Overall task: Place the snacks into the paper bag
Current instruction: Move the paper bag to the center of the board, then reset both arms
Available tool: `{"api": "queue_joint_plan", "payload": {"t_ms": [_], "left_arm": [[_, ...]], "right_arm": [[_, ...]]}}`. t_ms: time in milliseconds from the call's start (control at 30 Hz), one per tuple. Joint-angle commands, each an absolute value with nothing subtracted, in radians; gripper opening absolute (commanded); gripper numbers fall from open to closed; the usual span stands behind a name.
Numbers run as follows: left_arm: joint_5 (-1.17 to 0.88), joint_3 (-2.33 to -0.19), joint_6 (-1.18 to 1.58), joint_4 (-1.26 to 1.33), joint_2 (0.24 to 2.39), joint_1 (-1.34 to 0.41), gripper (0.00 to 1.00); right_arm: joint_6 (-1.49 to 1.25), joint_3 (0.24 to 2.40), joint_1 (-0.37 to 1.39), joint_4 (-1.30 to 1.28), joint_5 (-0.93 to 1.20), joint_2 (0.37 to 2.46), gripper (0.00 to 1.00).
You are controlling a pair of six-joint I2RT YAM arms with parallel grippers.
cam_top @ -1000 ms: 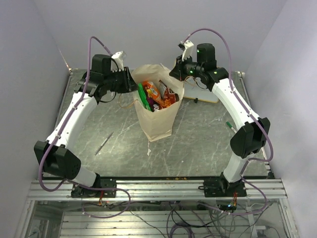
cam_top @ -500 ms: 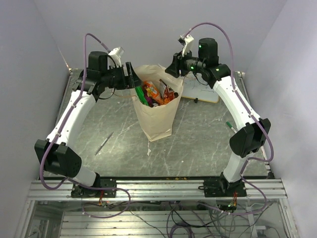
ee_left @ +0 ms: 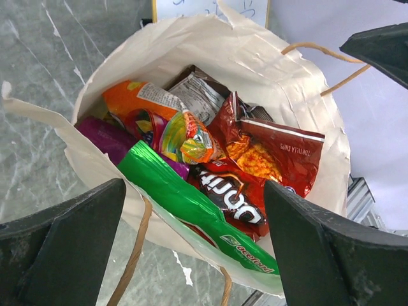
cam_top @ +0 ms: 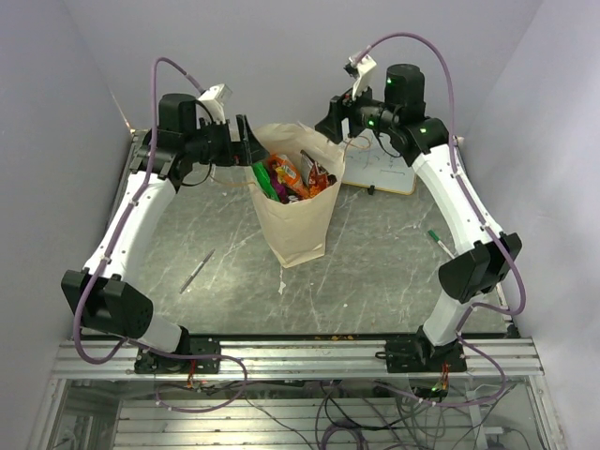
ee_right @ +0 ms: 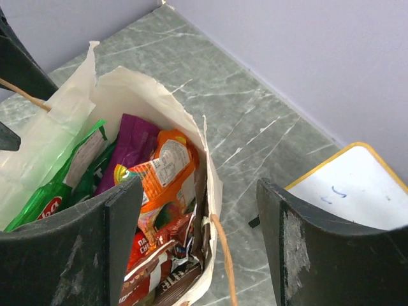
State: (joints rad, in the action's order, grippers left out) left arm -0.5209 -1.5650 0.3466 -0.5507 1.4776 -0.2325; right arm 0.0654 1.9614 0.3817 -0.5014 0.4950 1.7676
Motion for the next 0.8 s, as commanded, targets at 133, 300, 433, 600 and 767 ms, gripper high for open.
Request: {"api": "queue_joint_plan", "payload": {"t_ms": [133, 300, 433, 600, 767], "left_arm": [[-0.483, -1.685, 0.222, -0.581, 1.446, -0.214, 1.0], [-0.426, -1.749, 0.172, -0.588, 1.456, -0.214, 1.0], [-0.351, -1.76, 0.125, -0.572, 1.429, -0.212, 1.0], [-0.2, -1.744, 0.055, -0.546, 1.38, -0.211, 0.99], [-0.053, -1.725, 0.023, -0.536, 1.344, -0.184, 0.99]], "right_arm": [[0.108, 2.049, 0.385, -0.54, 0.432, 1.716, 0.77], [0.121, 2.039, 0.385, -0.55, 0.401, 1.691, 0.81], [0.139, 1.995, 0.385, -0.547, 0.332, 1.652, 0.86], [0.156, 1.933, 0.375, -0.532, 0.213, 1.591, 0.95], [0.072, 1.856, 0.241, -0.507, 0.156, 1.545, 1.0]]}}
